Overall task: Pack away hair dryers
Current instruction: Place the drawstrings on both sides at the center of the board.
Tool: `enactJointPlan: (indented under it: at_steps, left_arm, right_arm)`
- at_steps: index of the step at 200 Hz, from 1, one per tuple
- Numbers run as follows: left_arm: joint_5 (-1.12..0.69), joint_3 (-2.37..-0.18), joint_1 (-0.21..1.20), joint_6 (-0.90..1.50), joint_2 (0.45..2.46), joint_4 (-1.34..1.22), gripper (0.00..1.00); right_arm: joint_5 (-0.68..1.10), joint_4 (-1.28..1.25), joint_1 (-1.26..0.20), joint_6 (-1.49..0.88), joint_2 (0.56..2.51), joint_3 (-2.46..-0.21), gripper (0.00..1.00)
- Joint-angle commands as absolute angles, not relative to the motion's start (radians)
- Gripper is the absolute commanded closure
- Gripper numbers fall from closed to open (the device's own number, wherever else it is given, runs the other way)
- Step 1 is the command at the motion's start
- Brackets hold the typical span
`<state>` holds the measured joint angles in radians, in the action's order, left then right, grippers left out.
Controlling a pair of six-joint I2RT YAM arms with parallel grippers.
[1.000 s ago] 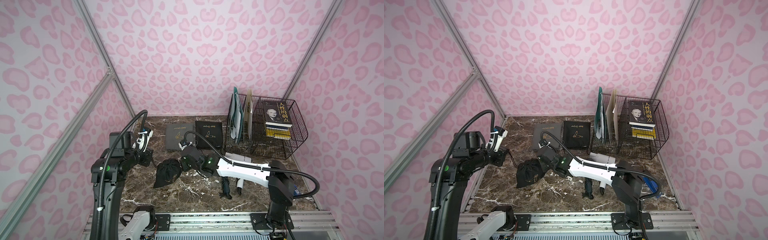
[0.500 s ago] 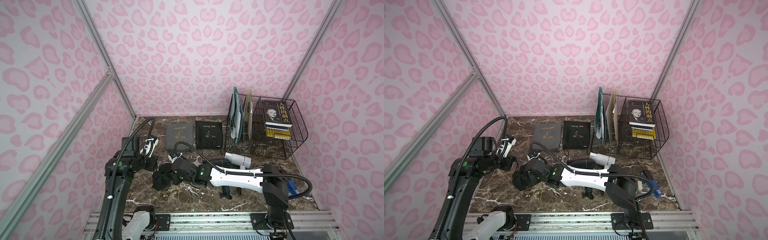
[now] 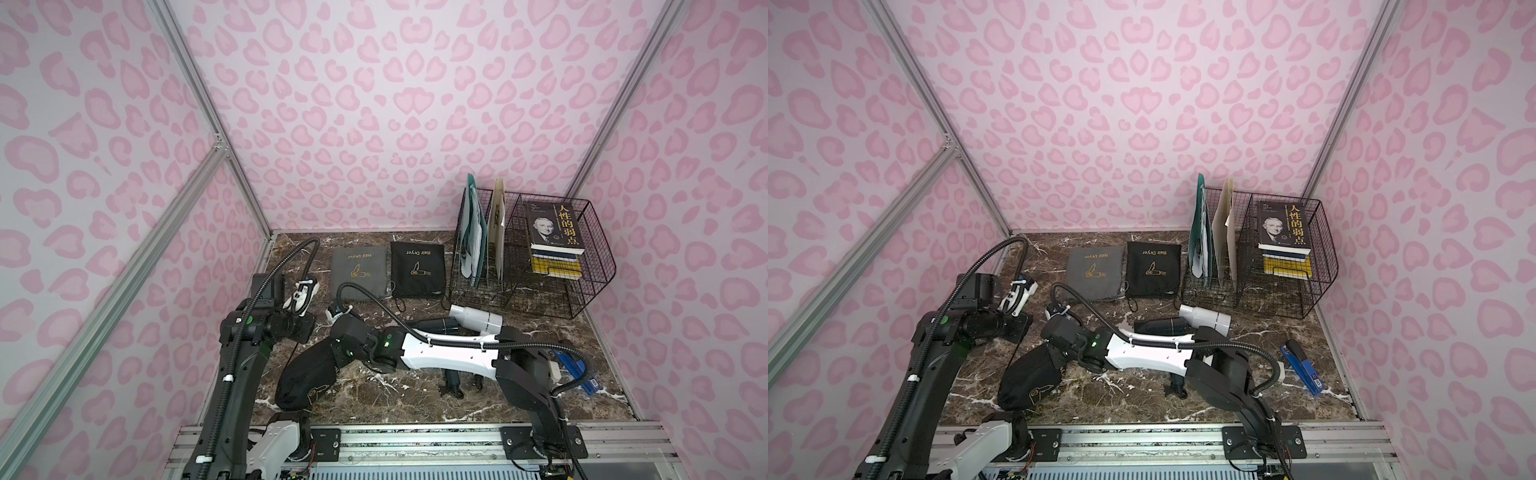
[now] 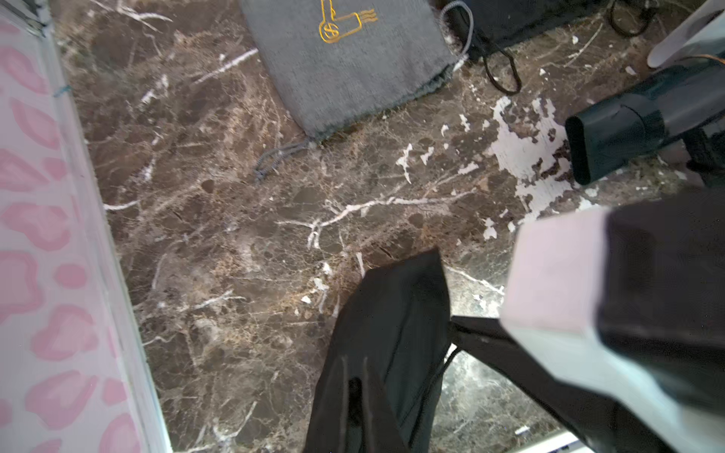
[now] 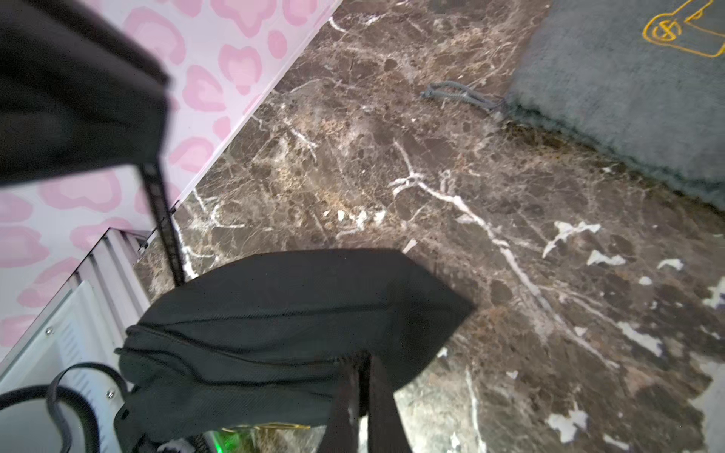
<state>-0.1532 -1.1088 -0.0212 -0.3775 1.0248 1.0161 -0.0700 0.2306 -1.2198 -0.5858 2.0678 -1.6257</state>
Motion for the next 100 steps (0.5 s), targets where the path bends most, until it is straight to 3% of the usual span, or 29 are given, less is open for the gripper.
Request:
enactJointPlan:
  at_steps: [1,81,100]
  left_arm:
    - [-0.114,-1.168,-0.022,-0.394,1.061,0.979,0.98]
    - [-0.122,-1.201,-0.022,-0.386,1.210,0.987,0.98]
    - [-0.155,-1.203,-0.021,-0.442,1.206,1.039,0.93]
  right_arm:
    - [-0.060,0.210,-1.201,-0.564,2.076,-1.630,1.00]
    - [0.093,0.224,-1.132,-0.479,2.114,-1.643,1.00]
    - [0.174,0.225,-1.132,-0.442,2.103,-1.635,0.92]
